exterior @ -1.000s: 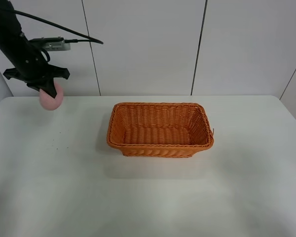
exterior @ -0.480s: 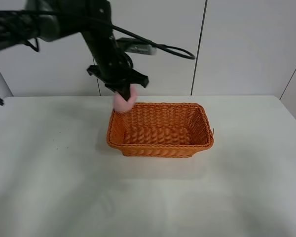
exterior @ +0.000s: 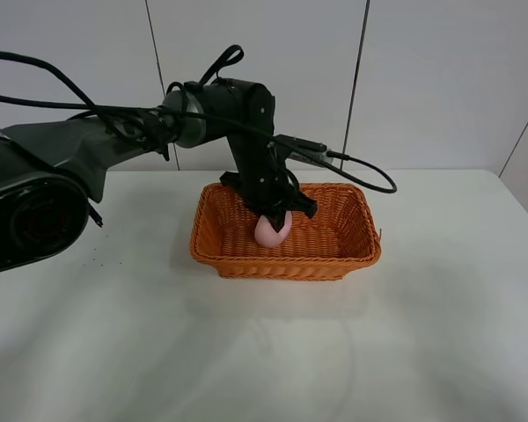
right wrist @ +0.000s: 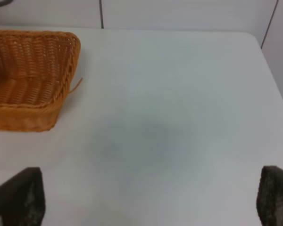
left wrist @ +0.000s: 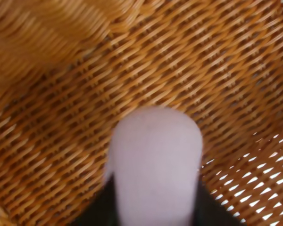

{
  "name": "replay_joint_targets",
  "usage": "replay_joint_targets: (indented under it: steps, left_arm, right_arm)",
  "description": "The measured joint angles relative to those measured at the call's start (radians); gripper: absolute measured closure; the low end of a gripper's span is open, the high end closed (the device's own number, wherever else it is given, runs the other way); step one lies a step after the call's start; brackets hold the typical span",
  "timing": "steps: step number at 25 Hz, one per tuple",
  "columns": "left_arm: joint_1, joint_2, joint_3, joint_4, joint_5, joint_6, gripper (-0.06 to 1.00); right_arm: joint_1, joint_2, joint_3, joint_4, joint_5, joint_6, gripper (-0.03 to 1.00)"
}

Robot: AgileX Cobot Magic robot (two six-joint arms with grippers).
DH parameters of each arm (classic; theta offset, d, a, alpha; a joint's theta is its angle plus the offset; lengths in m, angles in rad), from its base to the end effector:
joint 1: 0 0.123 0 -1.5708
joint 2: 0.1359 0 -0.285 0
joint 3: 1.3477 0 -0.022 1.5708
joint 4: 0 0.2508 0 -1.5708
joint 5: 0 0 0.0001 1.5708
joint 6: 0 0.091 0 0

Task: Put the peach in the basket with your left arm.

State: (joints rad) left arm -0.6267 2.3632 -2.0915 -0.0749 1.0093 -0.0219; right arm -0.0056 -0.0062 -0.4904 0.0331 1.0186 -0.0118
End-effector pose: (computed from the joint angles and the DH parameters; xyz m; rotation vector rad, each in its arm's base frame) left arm 0.4115 -0.3051 0.1850 0.7952 2.6793 -0.2640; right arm -0.0030 0.0026 0.2781 -0.0068 2.0053 0.0282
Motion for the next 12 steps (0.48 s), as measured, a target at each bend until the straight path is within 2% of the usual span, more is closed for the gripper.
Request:
replay_joint_targets:
  steps: [2, 4, 5, 10, 12]
  left_arm:
    - [0.001, -0.004, -0.002, -0.001, 0.006, 0.000, 0.44]
    - [0.001, -0.008, -0.017, 0.003, 0.015, 0.005, 0.30]
    - [0.001, -0.011, -0.029, 0.009, 0.025, 0.008, 0.26]
    - [0.001, -0.024, -0.144, 0.093, 0.151, 0.022, 0.20]
    - [0.004, -0.030, -0.191, 0.118, 0.158, 0.022, 0.20]
  right_arm:
    - [0.000, 0.000, 0.000, 0.000, 0.000, 0.000, 0.27]
    - [0.000, 0.000, 0.000, 0.000, 0.000, 0.000, 0.27]
    - [0.000, 0.000, 0.000, 0.000, 0.000, 0.000, 0.27]
    - [0.000, 0.000, 0.000, 0.000, 0.000, 0.000, 0.27]
    - [0.000, 0.000, 0.000, 0.000, 0.000, 0.000, 0.27]
